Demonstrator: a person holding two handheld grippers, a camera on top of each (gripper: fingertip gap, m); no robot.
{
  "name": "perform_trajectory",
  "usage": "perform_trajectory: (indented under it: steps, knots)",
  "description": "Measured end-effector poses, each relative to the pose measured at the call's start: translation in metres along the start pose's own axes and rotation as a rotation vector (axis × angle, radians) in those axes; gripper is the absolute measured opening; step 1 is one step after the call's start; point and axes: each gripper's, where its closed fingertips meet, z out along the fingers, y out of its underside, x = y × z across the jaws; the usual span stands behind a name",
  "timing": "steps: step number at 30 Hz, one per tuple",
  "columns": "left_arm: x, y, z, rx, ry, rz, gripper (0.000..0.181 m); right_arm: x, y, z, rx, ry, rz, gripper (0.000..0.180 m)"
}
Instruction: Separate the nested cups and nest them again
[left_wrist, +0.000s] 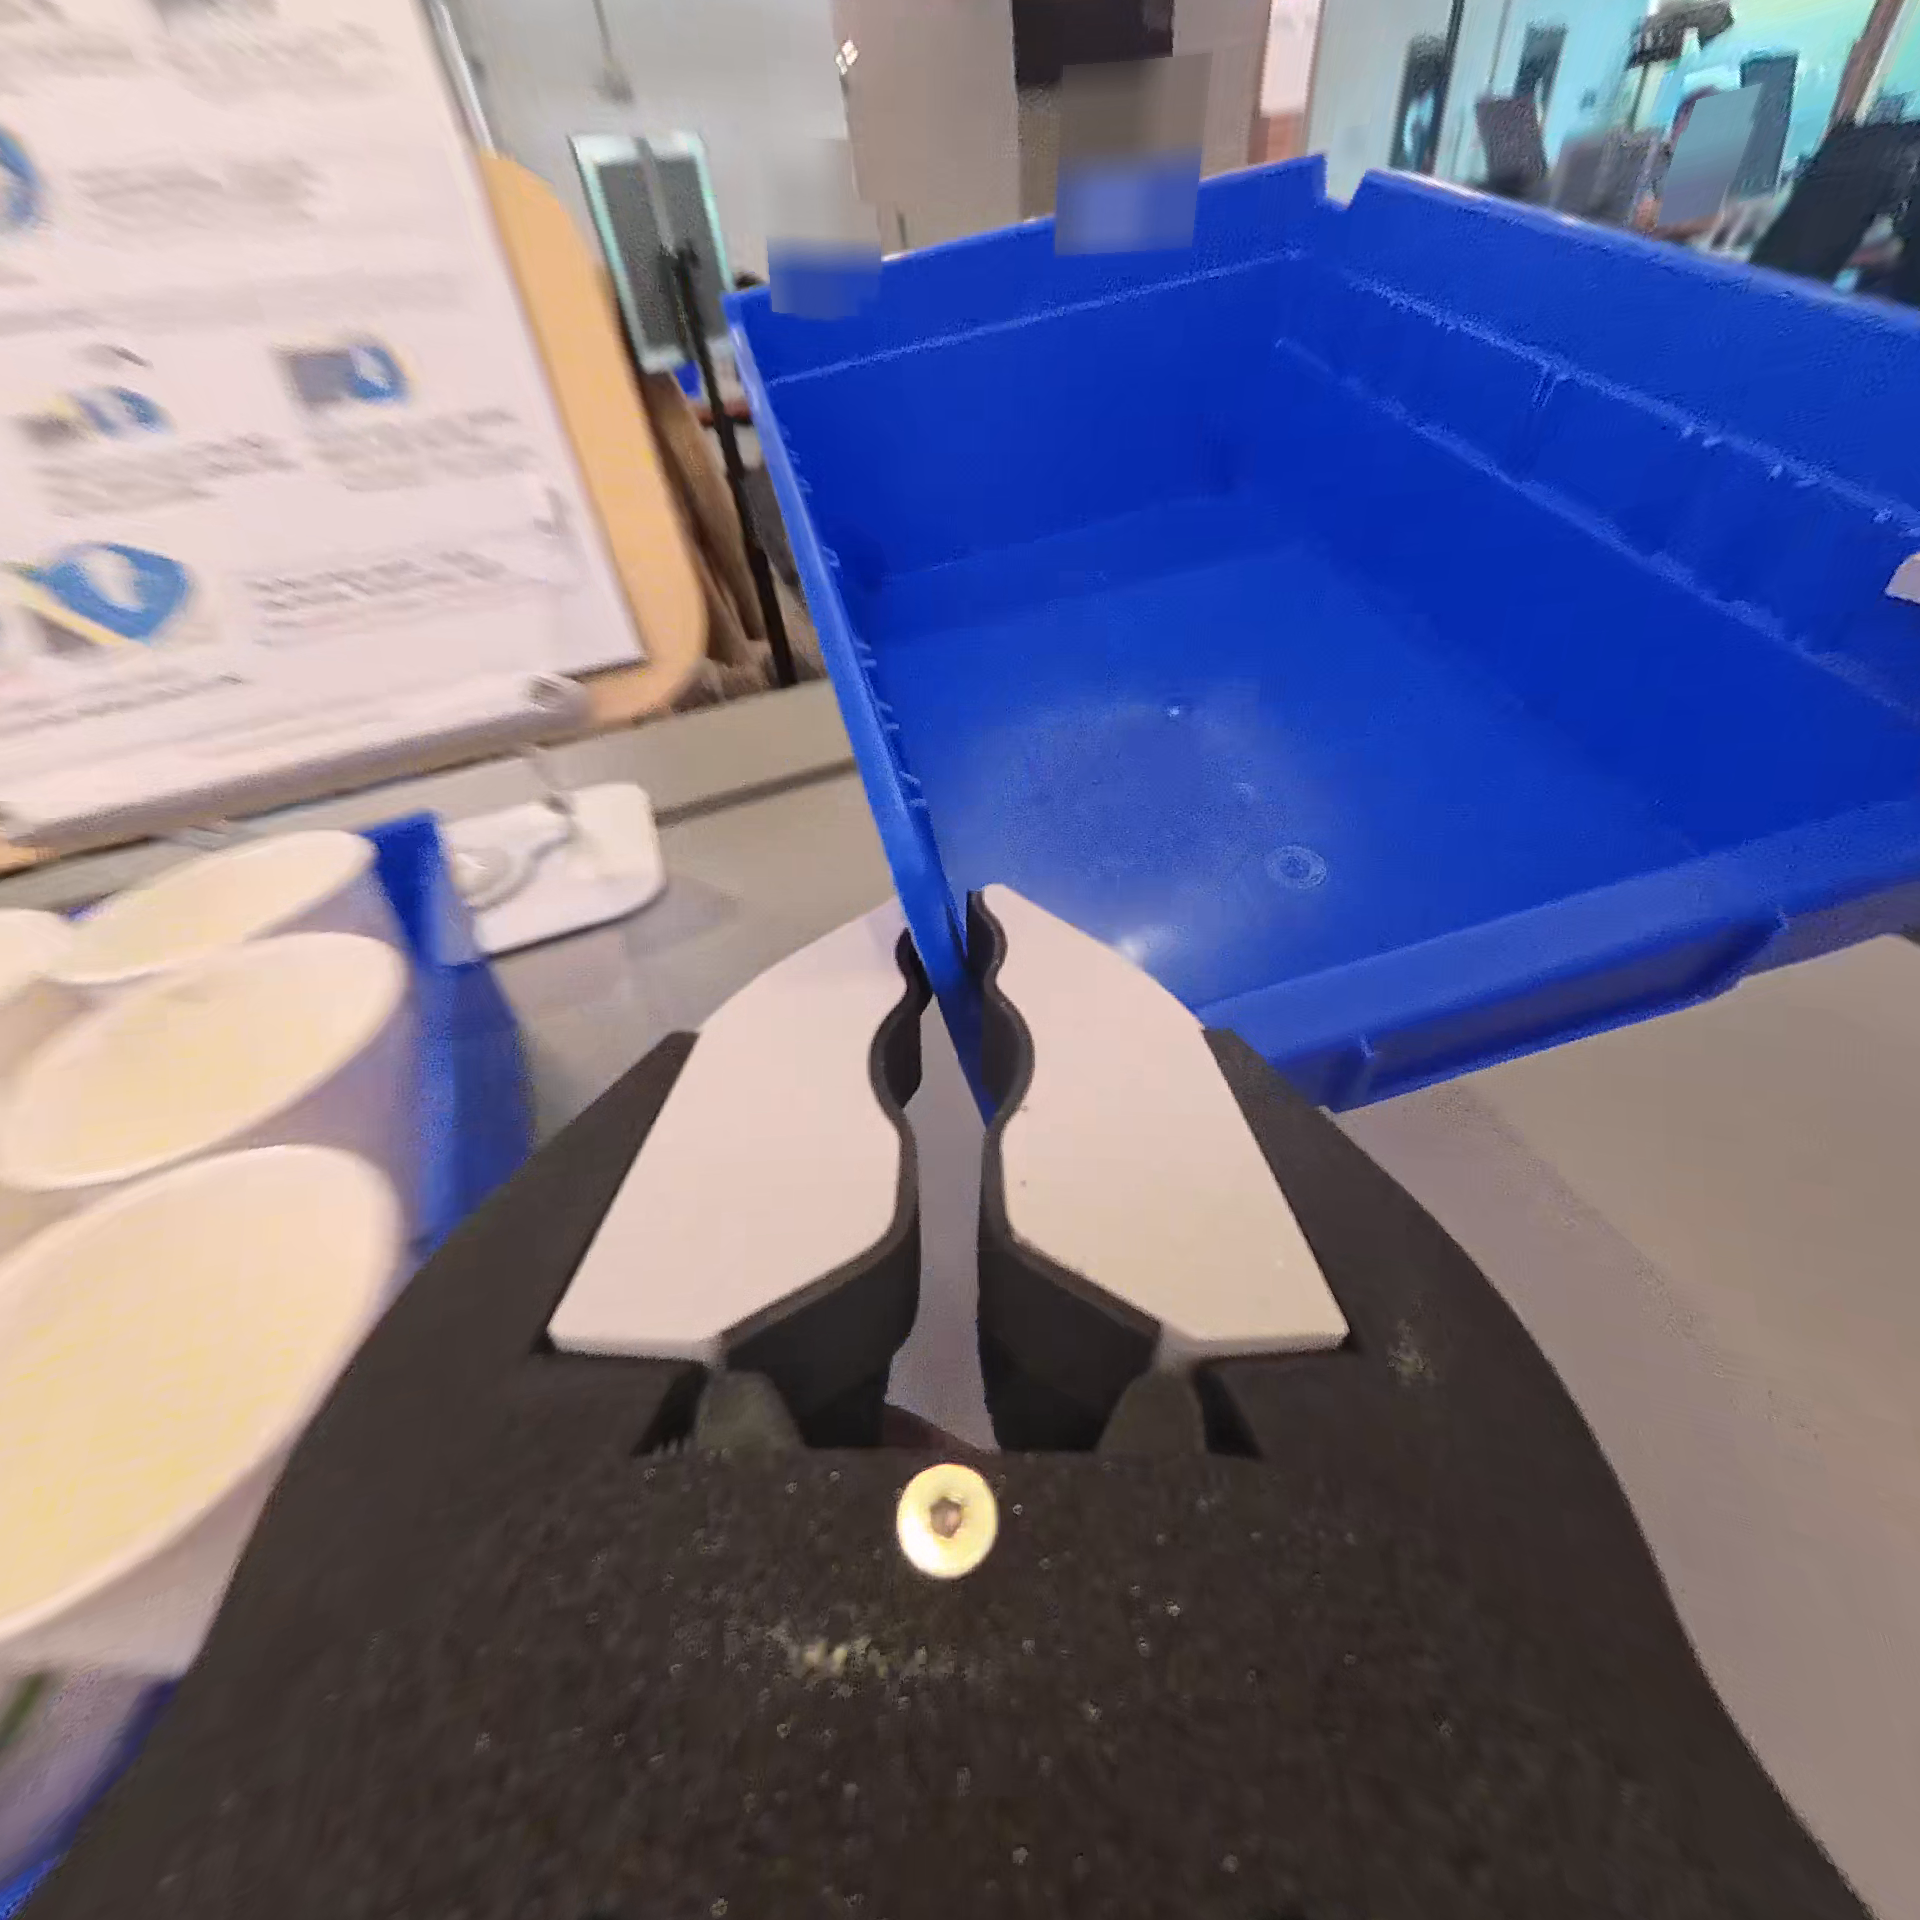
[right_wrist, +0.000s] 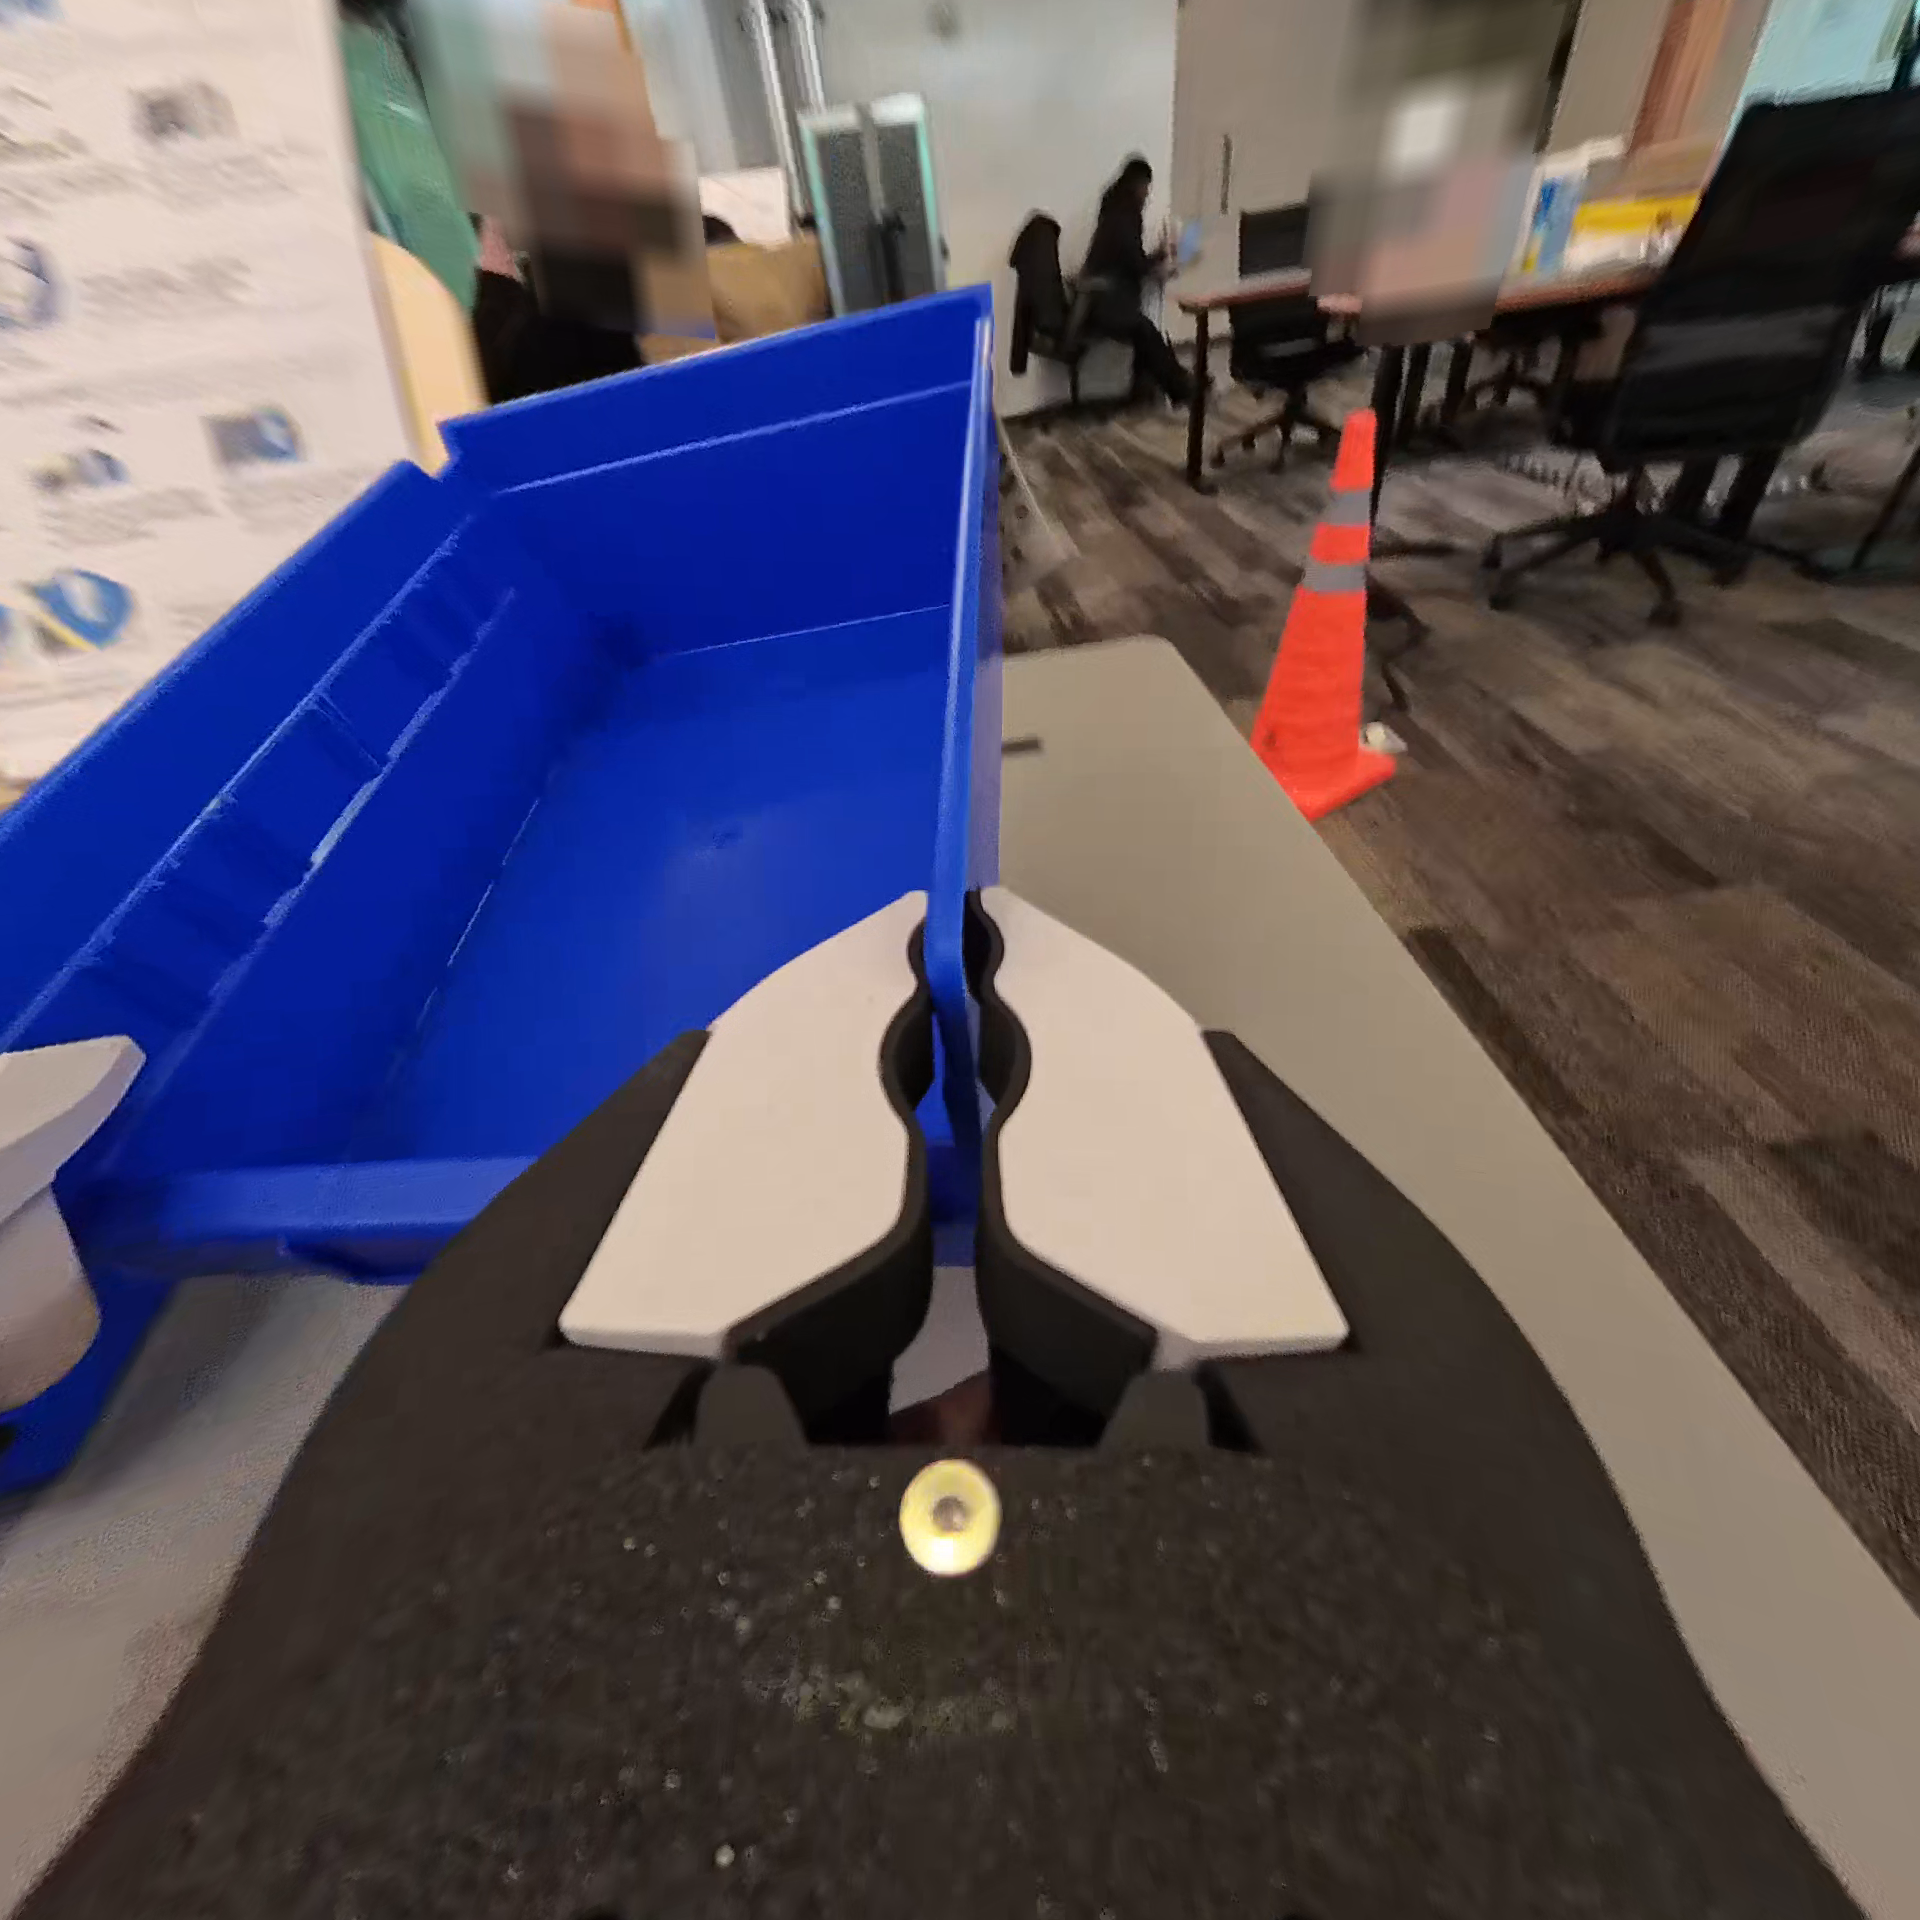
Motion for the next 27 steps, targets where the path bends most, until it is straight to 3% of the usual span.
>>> perform_trajectory:
  steps: [5, 14, 16, 19, 21, 27]
  knots:
    - [0.043, 0.052, 0.043, -0.146, 0.026, -0.014, 0.005, 0.048, 0.062, 0.030, -0.145, -0.019, 0.036, 0.003]
    - [0.063, 0.089, 0.053, -0.263, 0.067, 0.014, 0.010, 0.069, 0.094, 0.054, -0.220, -0.025, 0.095, 0.003]
    - [0.067, 0.091, 0.051, -0.271, 0.082, 0.037, 0.019, 0.069, 0.094, 0.054, -0.229, -0.024, 0.071, 0.003]
    - [0.068, 0.091, 0.042, -0.274, 0.101, 0.035, 0.041, 0.070, 0.094, 0.053, -0.210, -0.018, 0.059, 0.004]
    - [0.059, 0.092, 0.030, -0.283, 0.103, 0.042, 0.048, 0.074, 0.093, 0.049, -0.223, 0.005, 0.029, 0.026]
    - [-0.012, 0.075, -0.049, -0.239, 0.123, 0.020, 0.052, 0.068, 0.038, 0.001, -0.075, 0.109, -0.049, 0.037]
